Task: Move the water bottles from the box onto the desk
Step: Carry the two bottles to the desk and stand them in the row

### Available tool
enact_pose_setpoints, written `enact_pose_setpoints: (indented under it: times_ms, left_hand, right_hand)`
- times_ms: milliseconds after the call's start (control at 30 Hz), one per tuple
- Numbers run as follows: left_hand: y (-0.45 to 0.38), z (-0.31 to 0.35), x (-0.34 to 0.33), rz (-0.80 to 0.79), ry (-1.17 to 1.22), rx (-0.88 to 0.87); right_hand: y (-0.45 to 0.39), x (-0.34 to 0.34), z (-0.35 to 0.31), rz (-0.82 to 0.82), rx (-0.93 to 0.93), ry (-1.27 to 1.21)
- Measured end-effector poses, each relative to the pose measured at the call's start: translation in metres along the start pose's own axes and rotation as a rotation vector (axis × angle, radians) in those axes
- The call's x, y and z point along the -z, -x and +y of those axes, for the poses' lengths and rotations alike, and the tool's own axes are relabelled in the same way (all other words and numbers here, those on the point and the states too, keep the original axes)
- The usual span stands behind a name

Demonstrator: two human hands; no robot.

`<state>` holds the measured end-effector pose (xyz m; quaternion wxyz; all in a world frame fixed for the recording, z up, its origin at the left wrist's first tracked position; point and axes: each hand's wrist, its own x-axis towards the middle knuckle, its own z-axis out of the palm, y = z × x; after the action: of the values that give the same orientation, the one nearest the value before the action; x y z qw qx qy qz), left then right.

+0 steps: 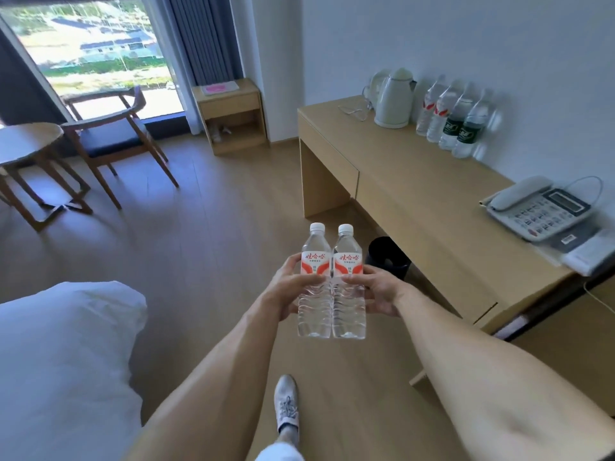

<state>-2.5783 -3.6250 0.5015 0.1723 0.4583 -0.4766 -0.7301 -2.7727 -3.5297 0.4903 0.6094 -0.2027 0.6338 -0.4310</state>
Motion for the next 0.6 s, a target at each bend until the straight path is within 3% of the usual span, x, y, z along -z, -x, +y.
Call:
enact_pose_setpoints:
  times_ms: [333, 600]
  left_hand:
    - [-0.156, 0.115, 0.022, -0.26, -0.104, -0.017]
    - [-0.237, 0.183, -0.021, -0.466, -0.213, -0.091]
  right_hand:
    - [-0.095, 0.01, -0.104, 0.223, 0.056, -0.155]
    - [-0.126, 0.052, -0.159, 0.418, 0.161, -0.266]
